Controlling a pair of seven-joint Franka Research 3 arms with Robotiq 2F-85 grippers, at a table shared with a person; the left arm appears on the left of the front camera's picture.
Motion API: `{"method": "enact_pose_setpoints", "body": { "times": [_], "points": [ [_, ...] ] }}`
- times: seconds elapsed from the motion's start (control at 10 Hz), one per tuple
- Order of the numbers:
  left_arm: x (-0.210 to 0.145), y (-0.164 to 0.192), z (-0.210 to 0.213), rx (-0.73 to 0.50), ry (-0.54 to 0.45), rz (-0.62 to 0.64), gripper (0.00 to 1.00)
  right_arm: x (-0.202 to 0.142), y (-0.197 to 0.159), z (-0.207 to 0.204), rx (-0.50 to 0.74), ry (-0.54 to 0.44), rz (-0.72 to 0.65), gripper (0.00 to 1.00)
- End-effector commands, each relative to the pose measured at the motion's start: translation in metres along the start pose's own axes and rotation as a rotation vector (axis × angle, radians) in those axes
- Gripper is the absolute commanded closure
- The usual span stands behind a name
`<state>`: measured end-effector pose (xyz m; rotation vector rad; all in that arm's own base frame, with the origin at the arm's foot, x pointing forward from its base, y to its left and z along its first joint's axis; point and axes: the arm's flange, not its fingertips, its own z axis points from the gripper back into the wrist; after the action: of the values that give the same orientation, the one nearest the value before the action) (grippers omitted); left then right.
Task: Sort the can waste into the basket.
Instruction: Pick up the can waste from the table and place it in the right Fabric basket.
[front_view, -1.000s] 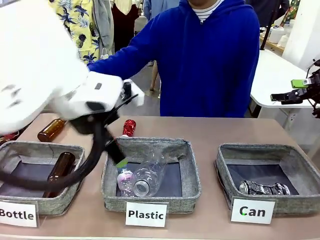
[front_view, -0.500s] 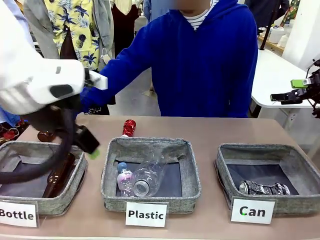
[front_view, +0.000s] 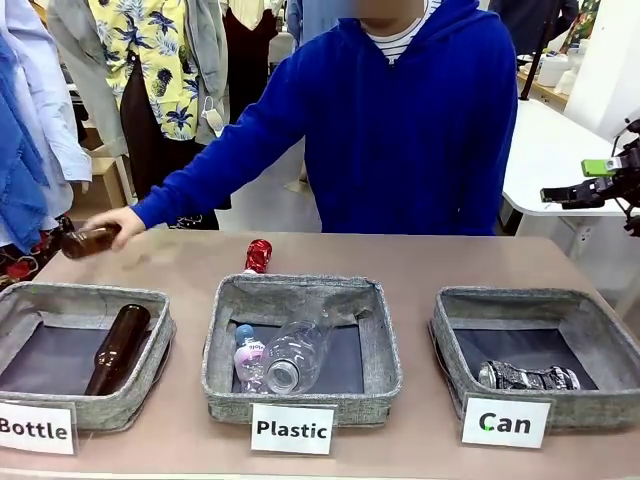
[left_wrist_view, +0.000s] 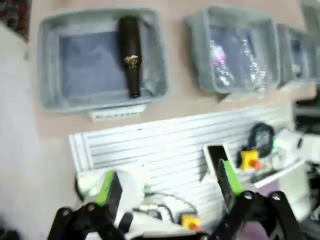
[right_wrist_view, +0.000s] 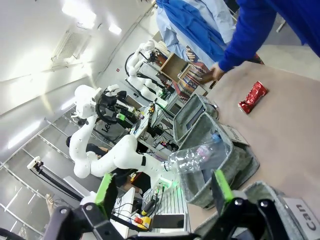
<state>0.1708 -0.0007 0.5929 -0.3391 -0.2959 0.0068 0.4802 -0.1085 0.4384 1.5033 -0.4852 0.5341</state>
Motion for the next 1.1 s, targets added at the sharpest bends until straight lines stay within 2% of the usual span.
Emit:
{"method": "enact_pose_setpoints", "body": {
  "times": [0.0, 0.1, 0.2, 0.3, 0.4, 0.5, 1.0],
  "points": [
    [-0.008, 0.054, -0.032, -0.034, -0.116, 0.285, 0.00, 0.000, 0.002, 0.001, 0.003, 0.020, 0.018, 0.00],
    [-0.016, 0.077, -0.034, -0.074, -0.166, 0.398, 0.00, 0.000, 0.002, 0.001, 0.003, 0.020, 0.018, 0.00],
    [-0.022, 0.094, -0.036, -0.147, -0.232, 0.435, 0.00, 0.000, 0.002, 0.001, 0.003, 0.020, 0.018, 0.00],
    [-0.032, 0.109, -0.040, -0.149, -0.252, 0.574, 0.00, 0.000, 0.002, 0.001, 0.003, 0.020, 0.018, 0.00],
    [-0.042, 0.119, -0.041, -0.222, -0.304, 0.504, 0.00, 0.000, 0.002, 0.001, 0.003, 0.020, 0.018, 0.00],
    [-0.047, 0.129, -0.044, -0.257, -0.329, 0.508, 0.00, 0.000, 0.002, 0.001, 0.003, 0.020, 0.018, 0.00],
    [-0.045, 0.145, -0.044, -0.260, -0.313, 0.449, 0.00, 0.000, 0.002, 0.001, 0.003, 0.020, 0.018, 0.00]
  ]
}}
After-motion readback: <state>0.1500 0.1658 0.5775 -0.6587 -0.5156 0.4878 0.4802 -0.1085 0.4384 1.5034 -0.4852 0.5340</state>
